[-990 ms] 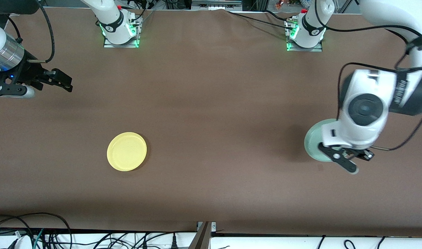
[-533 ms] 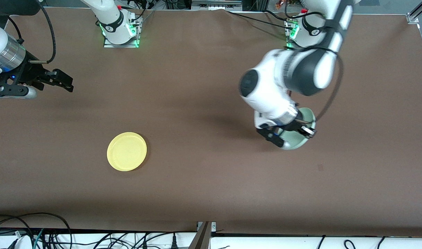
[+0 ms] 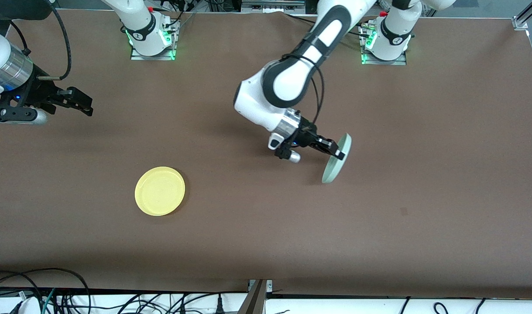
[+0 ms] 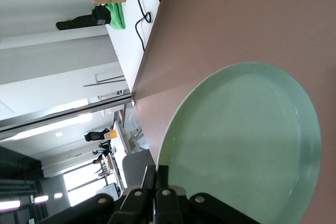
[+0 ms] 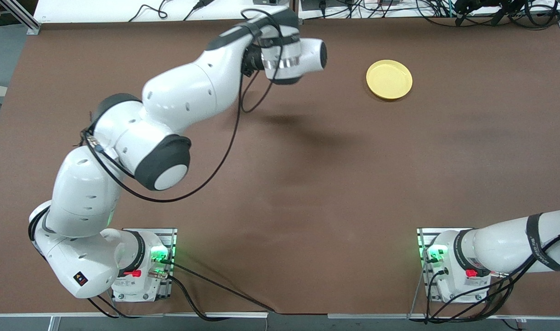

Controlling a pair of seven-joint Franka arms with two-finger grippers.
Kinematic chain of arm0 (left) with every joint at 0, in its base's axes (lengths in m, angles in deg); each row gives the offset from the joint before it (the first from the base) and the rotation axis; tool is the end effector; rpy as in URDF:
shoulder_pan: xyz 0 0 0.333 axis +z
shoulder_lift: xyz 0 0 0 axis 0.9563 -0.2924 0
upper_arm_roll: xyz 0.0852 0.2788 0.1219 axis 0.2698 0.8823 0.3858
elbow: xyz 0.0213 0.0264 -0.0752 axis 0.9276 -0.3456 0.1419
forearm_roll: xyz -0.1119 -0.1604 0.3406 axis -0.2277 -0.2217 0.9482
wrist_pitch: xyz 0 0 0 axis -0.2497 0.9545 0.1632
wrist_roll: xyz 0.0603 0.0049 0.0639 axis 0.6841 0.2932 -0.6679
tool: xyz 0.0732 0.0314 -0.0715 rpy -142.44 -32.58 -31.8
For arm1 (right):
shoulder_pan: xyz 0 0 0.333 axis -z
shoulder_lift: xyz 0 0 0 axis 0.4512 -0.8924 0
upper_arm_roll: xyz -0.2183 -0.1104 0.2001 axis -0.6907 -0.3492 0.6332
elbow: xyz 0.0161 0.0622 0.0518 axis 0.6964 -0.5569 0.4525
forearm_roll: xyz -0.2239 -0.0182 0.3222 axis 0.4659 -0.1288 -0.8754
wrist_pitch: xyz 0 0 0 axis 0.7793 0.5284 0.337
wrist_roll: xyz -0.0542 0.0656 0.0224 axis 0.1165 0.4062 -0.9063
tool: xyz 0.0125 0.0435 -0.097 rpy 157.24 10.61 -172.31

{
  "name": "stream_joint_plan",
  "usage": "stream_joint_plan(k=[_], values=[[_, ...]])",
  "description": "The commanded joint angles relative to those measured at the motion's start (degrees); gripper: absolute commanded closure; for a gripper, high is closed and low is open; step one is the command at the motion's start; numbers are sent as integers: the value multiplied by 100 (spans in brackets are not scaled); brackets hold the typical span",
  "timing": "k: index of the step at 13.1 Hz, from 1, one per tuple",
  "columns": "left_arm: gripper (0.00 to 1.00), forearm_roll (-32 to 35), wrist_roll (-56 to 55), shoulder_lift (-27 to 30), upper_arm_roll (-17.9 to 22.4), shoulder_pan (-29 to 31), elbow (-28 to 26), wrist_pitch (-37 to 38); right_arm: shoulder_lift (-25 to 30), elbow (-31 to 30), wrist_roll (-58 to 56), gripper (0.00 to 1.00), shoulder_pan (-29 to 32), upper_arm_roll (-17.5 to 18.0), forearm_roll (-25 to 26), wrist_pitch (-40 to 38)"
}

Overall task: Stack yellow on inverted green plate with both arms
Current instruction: 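Lift the green plate with the left gripper, flipping it on edge, then lay the green plate upside down mid-table and open the left gripper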

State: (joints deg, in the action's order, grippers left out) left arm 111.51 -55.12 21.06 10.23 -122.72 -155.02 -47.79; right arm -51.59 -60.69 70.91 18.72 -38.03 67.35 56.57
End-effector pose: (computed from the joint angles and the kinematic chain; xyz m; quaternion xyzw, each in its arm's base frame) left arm 0.5294 -0.4532 0.2957 -0.8046 0.2403 -0.0357 0.5419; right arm 0.5598 0.0558 0.5847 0.9997 -0.0177 -0.0116 0.0103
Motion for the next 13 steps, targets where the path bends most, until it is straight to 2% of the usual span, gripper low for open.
stream_joint_plan(k=[1,3,4,7,11,12,13], values=[[100,164,-440,-576,492,-773,367,355,140,-97,-85,0,1,5,-2,-27],[100,147,-679,-1164,669,-1301,839,555,158,-115,-93,0,1,5,-2,-45],[100,138,-775,-1341,687,-1373,990,705,158,-115,-93,0,1,5,7,-45],[100,85,-1267,-1518,661,-1470,1026,680,140,-115,-93,0,1,5,-2,25],[100,24,-1277,-1545,573,-1506,1105,391,123,-123,-102,0,1,14,-2,34],[95,-46,-1277,-1545,573,-1497,1105,286,131,-123,-172,0,1,5,-2,34],[12,-125,-1277,-1536,564,-1488,1114,198,123,-115,-190,0,1,5,-2,43]])
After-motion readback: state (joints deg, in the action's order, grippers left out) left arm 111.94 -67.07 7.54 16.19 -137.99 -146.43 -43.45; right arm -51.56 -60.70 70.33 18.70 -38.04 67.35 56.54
